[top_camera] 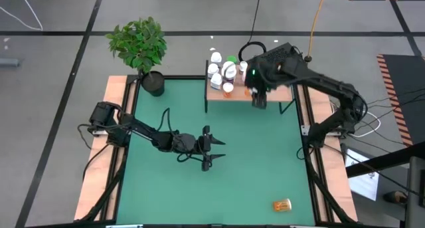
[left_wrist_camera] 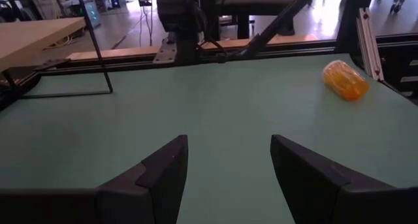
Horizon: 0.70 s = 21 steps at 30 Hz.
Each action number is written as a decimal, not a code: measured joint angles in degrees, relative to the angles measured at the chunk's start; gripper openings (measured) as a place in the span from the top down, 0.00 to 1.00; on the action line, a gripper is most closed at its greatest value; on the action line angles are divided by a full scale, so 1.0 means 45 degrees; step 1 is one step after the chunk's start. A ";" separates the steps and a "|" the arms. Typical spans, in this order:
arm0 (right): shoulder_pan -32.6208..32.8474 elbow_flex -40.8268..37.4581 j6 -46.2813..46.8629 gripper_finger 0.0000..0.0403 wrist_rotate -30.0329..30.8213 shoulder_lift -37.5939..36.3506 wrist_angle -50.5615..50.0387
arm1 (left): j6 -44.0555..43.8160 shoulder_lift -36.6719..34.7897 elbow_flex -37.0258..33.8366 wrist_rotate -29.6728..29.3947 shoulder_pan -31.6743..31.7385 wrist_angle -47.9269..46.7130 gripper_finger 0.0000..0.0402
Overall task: Pick and place medicine bottles onto shelf by color
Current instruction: Put the top orange pill bottle on the shelf
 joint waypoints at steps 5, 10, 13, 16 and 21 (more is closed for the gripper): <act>-0.1611 0.0010 -0.0244 0.49 -0.1713 0.0580 0.0920 | 0.0024 0.0000 0.0000 0.0000 0.0053 0.0093 0.45; -0.2072 0.0532 -0.0667 0.48 -0.1831 0.1781 0.0368 | 0.0076 0.0000 0.0000 -0.0005 0.0139 0.0264 0.45; -0.2093 0.1085 -0.0772 0.48 -0.1837 0.2386 -0.0015 | 0.0215 0.0000 0.0000 -0.0007 0.0214 0.0255 0.45; -0.2092 0.1575 -0.0858 0.48 -0.1832 0.2707 -0.0330 | 0.0403 0.0000 0.0000 -0.0010 0.0219 0.0257 0.45; -0.2140 0.2211 -0.1014 0.48 -0.1841 0.2910 -0.0915 | 0.0427 0.0000 0.0000 -0.0010 0.0214 0.0248 0.45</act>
